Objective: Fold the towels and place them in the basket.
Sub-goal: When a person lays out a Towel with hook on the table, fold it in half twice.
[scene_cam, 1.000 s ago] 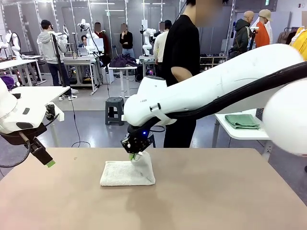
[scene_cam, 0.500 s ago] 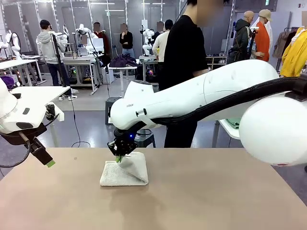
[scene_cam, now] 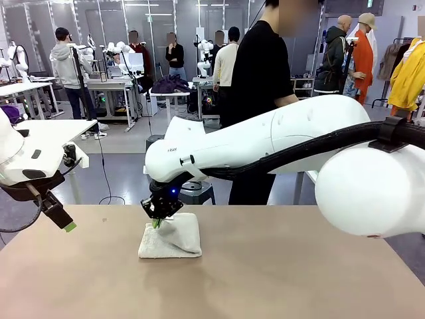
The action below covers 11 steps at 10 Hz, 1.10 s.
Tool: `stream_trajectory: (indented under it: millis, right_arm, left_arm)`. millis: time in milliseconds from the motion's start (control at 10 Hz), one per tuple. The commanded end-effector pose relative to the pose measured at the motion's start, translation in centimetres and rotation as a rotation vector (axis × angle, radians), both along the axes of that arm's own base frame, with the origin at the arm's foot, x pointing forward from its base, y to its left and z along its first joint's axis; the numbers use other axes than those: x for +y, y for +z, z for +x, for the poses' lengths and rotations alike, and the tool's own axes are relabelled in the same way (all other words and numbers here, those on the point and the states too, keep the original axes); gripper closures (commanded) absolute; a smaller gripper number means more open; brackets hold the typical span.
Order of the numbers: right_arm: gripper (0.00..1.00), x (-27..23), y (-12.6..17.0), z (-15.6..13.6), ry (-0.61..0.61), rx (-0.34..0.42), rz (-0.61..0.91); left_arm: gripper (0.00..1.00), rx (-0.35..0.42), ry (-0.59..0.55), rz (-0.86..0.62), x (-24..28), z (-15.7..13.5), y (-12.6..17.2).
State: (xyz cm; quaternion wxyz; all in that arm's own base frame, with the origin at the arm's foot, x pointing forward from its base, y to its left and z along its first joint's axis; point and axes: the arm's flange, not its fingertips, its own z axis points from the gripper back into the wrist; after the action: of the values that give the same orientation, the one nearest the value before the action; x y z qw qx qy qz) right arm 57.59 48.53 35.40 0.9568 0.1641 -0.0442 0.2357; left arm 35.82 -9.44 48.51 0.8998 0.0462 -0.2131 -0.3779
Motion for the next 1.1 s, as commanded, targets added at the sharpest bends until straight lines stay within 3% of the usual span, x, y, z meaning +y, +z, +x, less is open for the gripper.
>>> stream_trajectory:
  millis: [0, 100, 200, 300, 500, 600, 700, 1000]
  right_arm:
    - [0.8, 0.4, 0.3, 0.3, -0.033, 0.019, 0.012]
    - [0.5, 0.3, 0.3, 0.4, -0.036, 0.019, 0.027]
    - [0.28, 0.2, 0.3, 0.3, -0.036, 0.018, 0.033]
    - [0.0, 0.2, 0.3, 0.3, -0.038, 0.022, 0.033]
    - [0.0, 0.1, 0.3, 0.4, -0.041, 0.024, 0.036]
    - [0.1, -0.1, 0.5, 0.5, -0.042, 0.021, 0.04]
    - [0.0, -0.4, 0.6, 0.6, -0.046, 0.021, 0.049]
    - [0.0, -0.4, 0.1, 0.6, -0.027, 0.013, 0.024]
  left_arm:
    - [0.0, 0.001, 0.012, 0.012, 0.1, 0.0, -0.2]
    - [0.0, 0.001, 0.012, 0.012, 0.1, 0.0, -0.2]
    - [0.0, 0.001, 0.012, 0.012, 0.1, 0.0, -0.2]
    - [0.0, 0.001, 0.012, 0.012, 0.1, 0.0, -0.2]
    - [0.0, 0.001, 0.012, 0.012, 0.1, 0.0, -0.2]
    - [0.0, 0.001, 0.012, 0.012, 0.1, 0.0, -0.2]
    - [0.0, 0.001, 0.012, 0.012, 0.1, 0.0, -0.2]
    - [0.0, 0.001, 0.012, 0.012, 0.1, 0.0, -0.2]
